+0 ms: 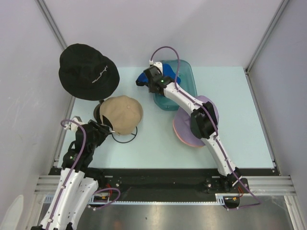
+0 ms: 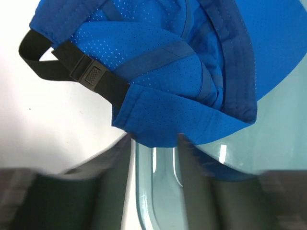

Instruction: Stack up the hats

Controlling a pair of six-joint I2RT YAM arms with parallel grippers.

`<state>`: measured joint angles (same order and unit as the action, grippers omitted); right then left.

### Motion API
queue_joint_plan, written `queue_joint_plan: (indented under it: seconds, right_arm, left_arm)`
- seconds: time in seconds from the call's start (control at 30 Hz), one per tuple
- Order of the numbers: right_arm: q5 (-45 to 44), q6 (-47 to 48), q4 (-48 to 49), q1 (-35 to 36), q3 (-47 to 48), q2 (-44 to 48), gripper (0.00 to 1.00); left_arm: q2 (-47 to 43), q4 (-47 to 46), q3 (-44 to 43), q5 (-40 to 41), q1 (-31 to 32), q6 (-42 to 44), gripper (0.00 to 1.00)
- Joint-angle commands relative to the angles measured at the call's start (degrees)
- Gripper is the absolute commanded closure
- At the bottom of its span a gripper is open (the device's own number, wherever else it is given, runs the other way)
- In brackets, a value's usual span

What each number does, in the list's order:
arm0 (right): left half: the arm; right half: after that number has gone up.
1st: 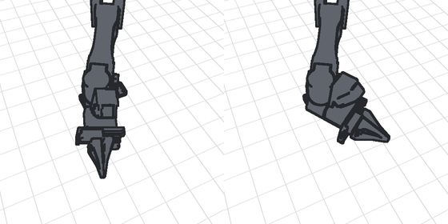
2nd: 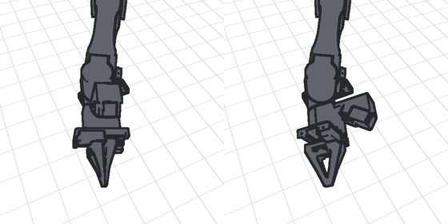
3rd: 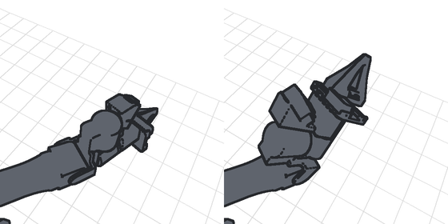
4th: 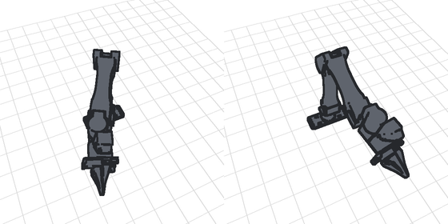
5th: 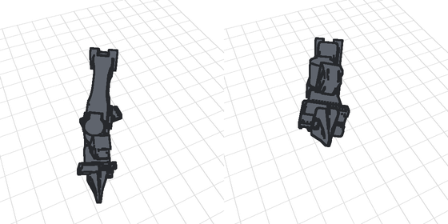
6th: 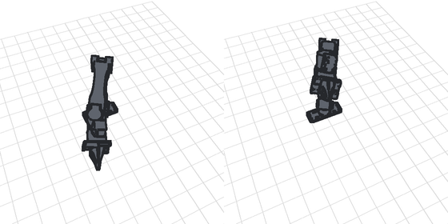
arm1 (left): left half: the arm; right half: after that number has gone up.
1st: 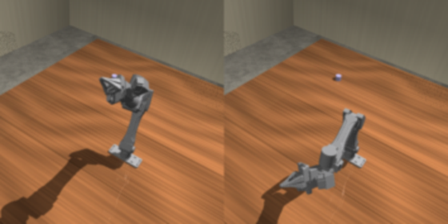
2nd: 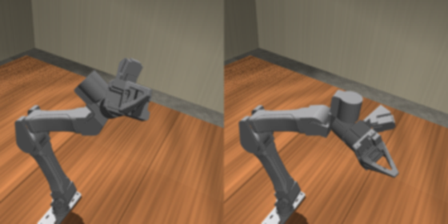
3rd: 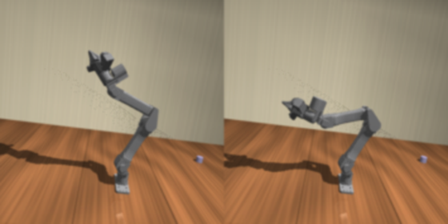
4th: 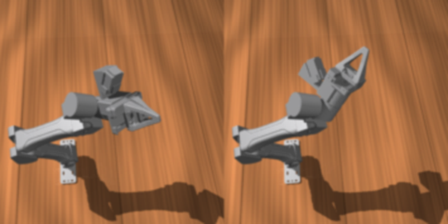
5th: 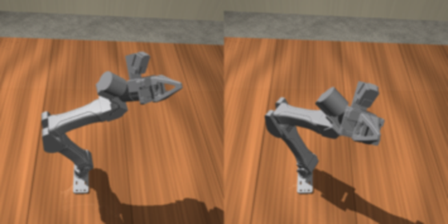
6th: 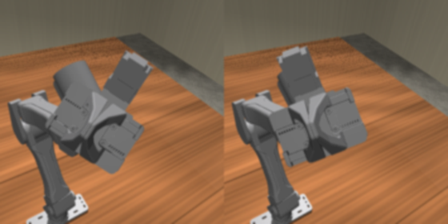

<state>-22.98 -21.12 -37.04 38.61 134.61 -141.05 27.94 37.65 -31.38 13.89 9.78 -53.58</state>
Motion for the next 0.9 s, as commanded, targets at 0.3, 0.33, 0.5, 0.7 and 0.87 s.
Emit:
queue_joint_plan:
  seconds: [0.3, 0.33, 0.5, 0.7, 0.87]
  right_arm:
    - [-2.8, 1.9, 2.5, -1.4, -0.4, 5.4, 1.0]
    - [-2.4, 2.1, 3.5, -1.4, -1.4, 6.3, 1.0]
    - [-1.7, 4.7, 7.9, -2.1, -8.5, 14.5, 1.0]
    - [-1.4, 5.6, 10.8, -2.7, -16.2, 22.0, 1.0]
    - [-1.8, 6.1, 11.9, -2.8, -19.3, 27.3, 1.0]
  left_arm:
    - [8.0, -12.1, 2.4, -3.1, -0.7, 8.9, 0.51]
    - [9.0, -13.1, 2.5, -3.2, -0.7, 9.4, 0.53]
    - [13.6, -19.5, 2.5, -5.5, -0.9, 12.0, 0.64]
    - [19.1, -26.3, 3.1, -10.6, -0.8, 17.5, 0.74]
    - [23.5, -31.2, 3.0, -17.7, -0.6, 20.7, 0.76]
